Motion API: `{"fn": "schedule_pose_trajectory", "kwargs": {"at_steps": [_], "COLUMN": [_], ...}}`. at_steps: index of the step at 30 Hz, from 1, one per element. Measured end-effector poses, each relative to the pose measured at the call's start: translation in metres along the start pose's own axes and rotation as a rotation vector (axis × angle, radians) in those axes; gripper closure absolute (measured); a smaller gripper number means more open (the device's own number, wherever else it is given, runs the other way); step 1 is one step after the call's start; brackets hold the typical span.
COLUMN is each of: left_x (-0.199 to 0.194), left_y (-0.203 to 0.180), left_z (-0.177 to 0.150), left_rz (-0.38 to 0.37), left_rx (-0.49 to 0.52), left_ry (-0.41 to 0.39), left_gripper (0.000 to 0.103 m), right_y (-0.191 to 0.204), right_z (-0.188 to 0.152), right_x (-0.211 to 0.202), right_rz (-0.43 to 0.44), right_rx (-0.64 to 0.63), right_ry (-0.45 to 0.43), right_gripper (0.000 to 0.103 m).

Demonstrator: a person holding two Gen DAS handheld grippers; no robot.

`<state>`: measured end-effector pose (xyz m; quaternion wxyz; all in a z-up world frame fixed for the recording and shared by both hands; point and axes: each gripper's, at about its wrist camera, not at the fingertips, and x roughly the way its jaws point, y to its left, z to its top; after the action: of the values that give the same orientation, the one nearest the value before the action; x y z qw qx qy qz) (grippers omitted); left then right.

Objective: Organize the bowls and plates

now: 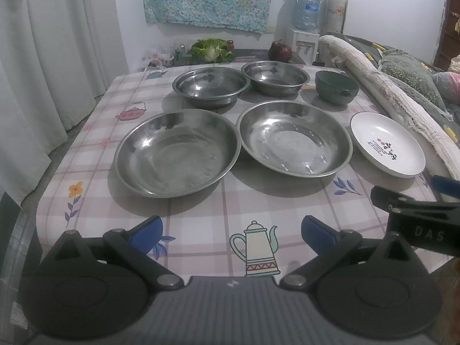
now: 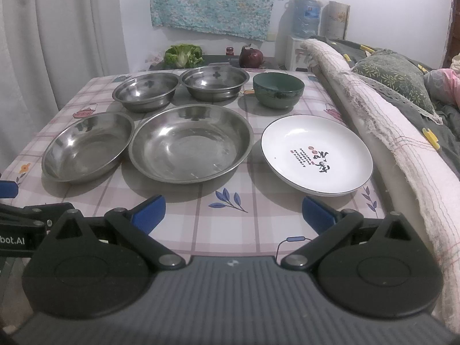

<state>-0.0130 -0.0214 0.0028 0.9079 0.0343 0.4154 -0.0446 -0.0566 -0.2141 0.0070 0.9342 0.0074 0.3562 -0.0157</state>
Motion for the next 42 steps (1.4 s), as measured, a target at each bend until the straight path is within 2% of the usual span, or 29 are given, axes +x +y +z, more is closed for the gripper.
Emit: {"fn": "schedule_pose_trajectory", "kwargs": {"at_steps": [42], "left_x": [0.0035], "left_y": [0.006], "left_z": [-0.0004], "left_rz": [0.019], "left_rx": [-0.007], "left_ry": [0.018], "left_gripper": [0.0], "right_y": [-0.0067], "right_z": [-0.0028], "right_x": [0.0068], "right_rz": [-0.02], "right_rx": [0.02], "right_ry": [0.024], "right_gripper": [0.001]}}
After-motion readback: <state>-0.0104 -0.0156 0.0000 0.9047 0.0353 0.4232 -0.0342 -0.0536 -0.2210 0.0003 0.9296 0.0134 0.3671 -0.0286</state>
